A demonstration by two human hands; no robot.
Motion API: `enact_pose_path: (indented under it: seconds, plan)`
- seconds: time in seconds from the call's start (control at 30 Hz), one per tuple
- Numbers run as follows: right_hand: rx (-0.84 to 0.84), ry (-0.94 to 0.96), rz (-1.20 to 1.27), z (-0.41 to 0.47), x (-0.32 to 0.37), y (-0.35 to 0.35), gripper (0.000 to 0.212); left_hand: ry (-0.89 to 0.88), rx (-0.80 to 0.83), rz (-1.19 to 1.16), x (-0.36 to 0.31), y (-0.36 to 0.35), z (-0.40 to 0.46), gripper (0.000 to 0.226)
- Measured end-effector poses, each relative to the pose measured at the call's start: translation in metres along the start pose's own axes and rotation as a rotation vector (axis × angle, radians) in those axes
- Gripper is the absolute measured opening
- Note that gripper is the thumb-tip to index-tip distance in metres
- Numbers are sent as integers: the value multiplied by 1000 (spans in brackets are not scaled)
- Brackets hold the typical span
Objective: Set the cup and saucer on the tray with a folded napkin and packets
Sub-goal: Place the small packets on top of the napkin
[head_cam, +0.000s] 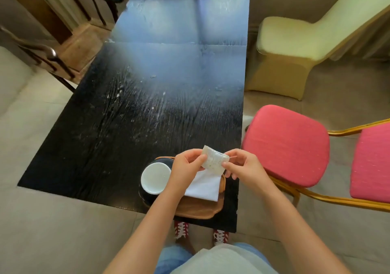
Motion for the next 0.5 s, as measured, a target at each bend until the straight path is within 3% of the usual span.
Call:
enact_pose_path:
  seconds: [0.07,0.13,0.2,0.27,0.4,0.5]
  plan:
    - [-81,85,11,-5,10,5,7,60,-19,36,6,0,-6,20]
    - [-174,235,-113,-9,25,11,12,248,-73,26,18,4,-14,25]
    - [-225,455,-251,-17,45,12,13,521,-27,-156,31,-1,-30,45]
    - [-208,642,-344,-27,60,7,9,647,35,-339,30,-6,-44,52]
    - [-178,834,-469,-43,71,-4,7,567,-51,-357,22,9,-47,13]
    - [-178,833,-397,-48,68,-6,8,426,-107,-285,18,20,-46,7]
Point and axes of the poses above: each hand's wrist, its own z-axis towards the middle knuckle, its own y-axis out of the back of the hand, x = y × z, the point moved 10 cm from there along z, towards the middle knuckle, and after that the axes turned 6 degrees about -x, right-handed, at the moved point
